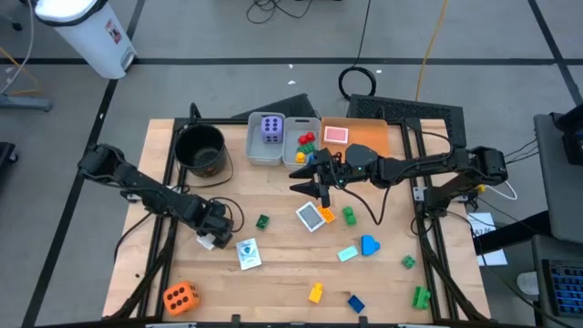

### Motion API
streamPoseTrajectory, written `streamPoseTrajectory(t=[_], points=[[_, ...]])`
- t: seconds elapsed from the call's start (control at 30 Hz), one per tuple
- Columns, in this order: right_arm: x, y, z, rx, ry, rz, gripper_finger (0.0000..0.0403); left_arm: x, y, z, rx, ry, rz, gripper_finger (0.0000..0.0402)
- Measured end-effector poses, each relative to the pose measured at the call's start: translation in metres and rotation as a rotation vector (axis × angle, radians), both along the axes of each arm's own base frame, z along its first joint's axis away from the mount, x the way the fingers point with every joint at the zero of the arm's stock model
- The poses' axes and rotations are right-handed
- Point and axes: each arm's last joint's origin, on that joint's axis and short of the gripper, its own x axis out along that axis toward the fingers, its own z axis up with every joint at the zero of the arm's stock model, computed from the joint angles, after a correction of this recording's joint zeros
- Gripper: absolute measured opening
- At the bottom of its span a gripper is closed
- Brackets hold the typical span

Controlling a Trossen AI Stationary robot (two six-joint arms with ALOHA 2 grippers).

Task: Pick & Place Toys
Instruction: Put the brown playing card into the orange bin

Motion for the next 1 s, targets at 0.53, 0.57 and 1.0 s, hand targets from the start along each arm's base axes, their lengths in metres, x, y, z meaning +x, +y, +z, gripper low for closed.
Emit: streamPoseTrajectory(t=[0.53,0.57,1.0], points=[[0.0,0.0,0.0,0.0,0.0,0.0,0.021,0.0,0.0,-0.0002,0.001,0.002,0.01,0.0378],[0.0,0.0,0.0,0.0,0.0,0.0,0.021,0.0,0.0,-0.0002,0.001,0.002,0.01,0.0378],[0.0,0.0001,0.0,0.0,0.0,0.0,0.021,0.0003,0.0002,-0.0004,0.01,-0.004,0.013,0.0328]])
